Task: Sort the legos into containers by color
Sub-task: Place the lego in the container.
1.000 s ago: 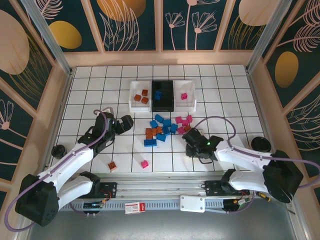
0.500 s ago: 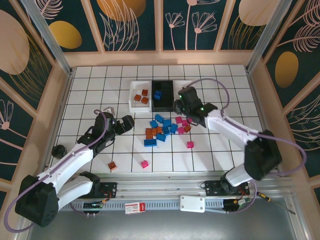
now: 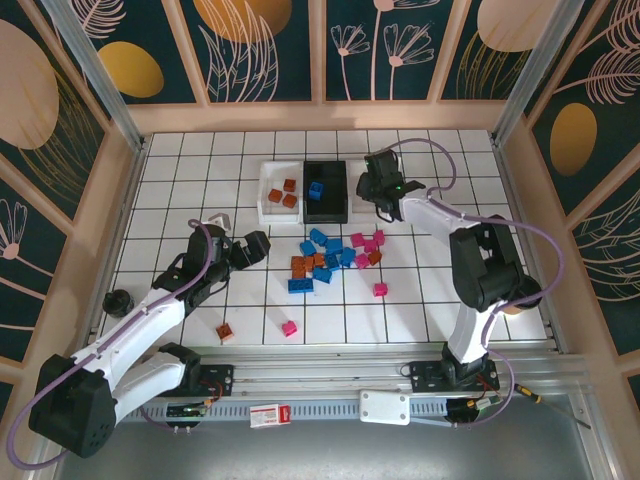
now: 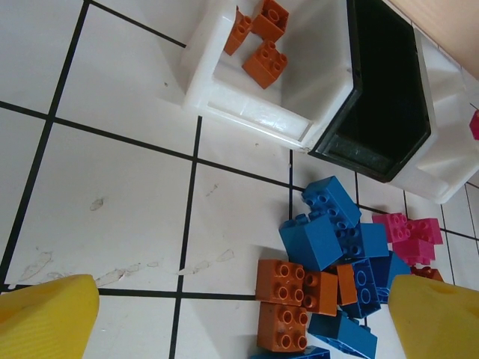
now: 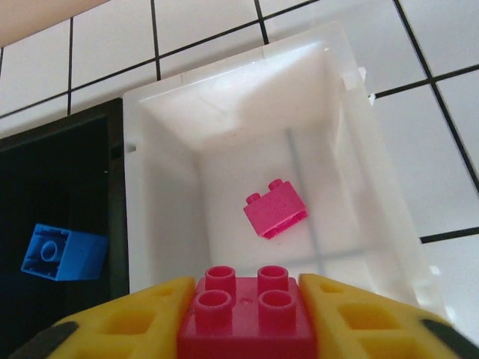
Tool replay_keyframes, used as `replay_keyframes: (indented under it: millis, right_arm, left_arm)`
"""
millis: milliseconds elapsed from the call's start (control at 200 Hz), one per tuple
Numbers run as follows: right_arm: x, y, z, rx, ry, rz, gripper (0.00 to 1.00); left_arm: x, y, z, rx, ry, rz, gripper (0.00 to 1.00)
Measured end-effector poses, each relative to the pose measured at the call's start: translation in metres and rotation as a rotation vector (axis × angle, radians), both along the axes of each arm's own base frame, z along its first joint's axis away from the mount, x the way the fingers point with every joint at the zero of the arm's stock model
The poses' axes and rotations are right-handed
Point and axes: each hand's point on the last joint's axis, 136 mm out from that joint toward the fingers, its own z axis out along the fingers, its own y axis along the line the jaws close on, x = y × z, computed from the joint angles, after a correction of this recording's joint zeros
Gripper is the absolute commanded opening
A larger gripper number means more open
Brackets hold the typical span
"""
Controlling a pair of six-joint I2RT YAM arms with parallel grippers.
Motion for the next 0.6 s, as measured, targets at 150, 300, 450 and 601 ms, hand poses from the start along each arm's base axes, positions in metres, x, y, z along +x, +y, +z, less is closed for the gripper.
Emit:
replay_keyframes:
  millis: [150, 300, 450, 601]
  right_arm:
    - [0.003, 0.007, -0.002, 0.019, 0.009, 0.019, 0.64]
    - [0.0, 0.009, 0.004, 0.032, 0.002, 0.028, 0.68]
    - [-0.033, 0.005, 0.02, 0.052, -0.01, 0.059, 0.69]
    - [-0.089, 0.003, 0.02, 0.055, 0.006, 0.113, 0.7]
  left_arm:
    - [0.0, 0.0, 0.003, -0.003, -0.011, -0.004, 0.99]
    - [0.0, 0.0, 0.004, -0.005, -0.015, -0.005, 0.99]
    - [0.0, -0.001, 0.004, -0.005, -0.017, -0.005, 0.99]
    - [0.0, -0.001, 0.004, -0.006, -0.017, -0.004, 0.99]
